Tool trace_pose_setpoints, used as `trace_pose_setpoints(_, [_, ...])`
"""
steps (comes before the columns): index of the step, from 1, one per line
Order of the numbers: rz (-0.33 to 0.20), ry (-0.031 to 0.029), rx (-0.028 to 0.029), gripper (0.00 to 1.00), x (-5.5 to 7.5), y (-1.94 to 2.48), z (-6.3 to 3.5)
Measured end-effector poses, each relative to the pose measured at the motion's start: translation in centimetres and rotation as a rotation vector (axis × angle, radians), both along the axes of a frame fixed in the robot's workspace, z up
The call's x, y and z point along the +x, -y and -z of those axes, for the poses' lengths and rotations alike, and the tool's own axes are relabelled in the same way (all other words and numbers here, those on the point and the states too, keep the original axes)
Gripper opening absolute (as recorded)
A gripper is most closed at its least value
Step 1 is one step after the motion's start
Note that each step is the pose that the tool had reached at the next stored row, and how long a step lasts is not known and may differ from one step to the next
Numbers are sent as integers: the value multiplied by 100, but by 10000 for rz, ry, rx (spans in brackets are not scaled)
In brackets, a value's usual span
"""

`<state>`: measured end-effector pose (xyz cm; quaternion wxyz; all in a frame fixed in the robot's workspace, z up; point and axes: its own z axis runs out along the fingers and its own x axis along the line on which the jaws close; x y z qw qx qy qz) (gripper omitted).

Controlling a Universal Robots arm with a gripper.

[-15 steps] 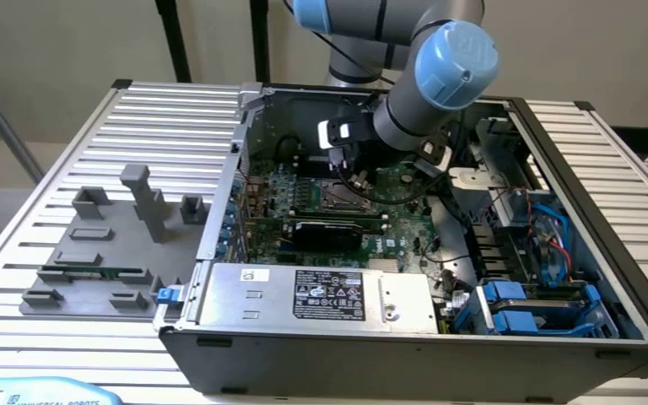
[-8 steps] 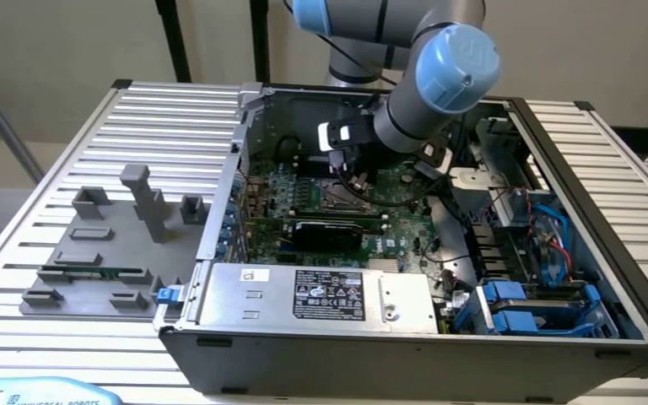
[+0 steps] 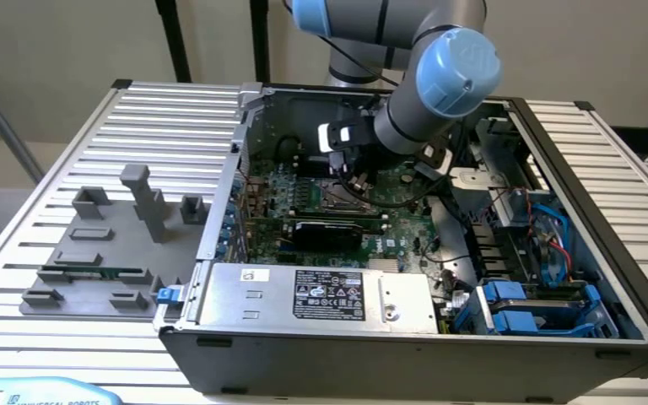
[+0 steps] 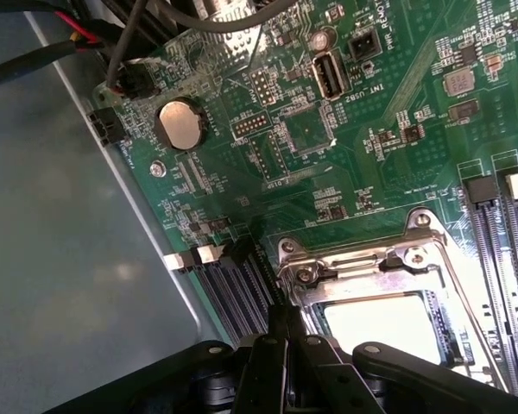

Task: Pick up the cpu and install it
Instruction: 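Install the first cpu locking lever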

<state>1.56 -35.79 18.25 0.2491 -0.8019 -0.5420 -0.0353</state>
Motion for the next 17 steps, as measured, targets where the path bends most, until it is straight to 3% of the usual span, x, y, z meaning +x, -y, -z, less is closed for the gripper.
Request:
trace_pose_setpoints(7, [-6, 0, 98, 11, 0, 9, 15])
trace_pose_setpoints(17, [-7, 1, 153, 11, 0, 25, -70])
